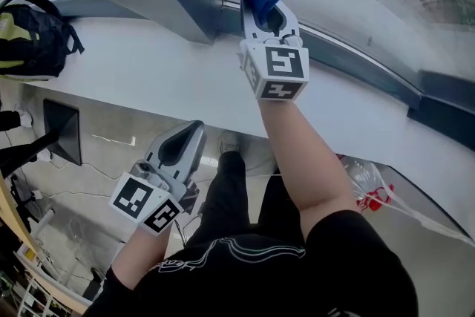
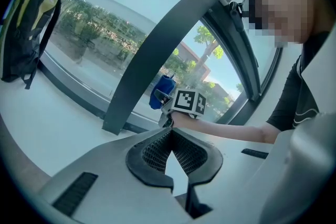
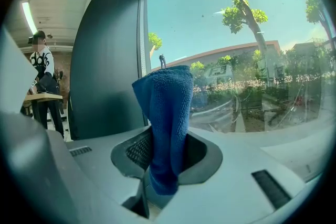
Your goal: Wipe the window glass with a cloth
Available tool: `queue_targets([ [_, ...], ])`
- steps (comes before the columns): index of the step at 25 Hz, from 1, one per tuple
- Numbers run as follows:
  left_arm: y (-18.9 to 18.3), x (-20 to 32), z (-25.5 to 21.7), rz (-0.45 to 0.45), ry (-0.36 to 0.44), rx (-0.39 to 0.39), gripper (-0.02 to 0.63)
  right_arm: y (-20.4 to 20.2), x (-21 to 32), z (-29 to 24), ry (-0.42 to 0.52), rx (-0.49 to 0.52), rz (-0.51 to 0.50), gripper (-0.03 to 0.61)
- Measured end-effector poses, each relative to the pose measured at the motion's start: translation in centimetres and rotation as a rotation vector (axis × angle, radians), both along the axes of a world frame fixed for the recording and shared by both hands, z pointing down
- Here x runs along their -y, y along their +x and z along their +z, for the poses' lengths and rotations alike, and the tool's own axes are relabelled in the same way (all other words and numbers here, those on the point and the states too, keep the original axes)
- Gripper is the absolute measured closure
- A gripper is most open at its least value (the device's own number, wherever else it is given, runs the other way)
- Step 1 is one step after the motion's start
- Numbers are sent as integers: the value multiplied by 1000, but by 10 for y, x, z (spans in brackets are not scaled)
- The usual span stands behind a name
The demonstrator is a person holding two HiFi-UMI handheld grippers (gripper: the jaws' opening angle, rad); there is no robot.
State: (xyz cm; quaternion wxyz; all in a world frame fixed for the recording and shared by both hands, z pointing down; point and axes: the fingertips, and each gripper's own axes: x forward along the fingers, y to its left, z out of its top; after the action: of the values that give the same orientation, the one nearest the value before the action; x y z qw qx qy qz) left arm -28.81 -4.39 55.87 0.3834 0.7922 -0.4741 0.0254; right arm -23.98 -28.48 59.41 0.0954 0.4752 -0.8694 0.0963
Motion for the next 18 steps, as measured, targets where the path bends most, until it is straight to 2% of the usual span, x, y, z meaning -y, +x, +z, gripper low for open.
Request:
queue_targets([
  [7,24,4,-3,37,7,1,609,38,0,0,-24,29,60,486],
  [18,71,6,-8,94,17,-1,609,110,-2,-9,-8,21,132,486],
])
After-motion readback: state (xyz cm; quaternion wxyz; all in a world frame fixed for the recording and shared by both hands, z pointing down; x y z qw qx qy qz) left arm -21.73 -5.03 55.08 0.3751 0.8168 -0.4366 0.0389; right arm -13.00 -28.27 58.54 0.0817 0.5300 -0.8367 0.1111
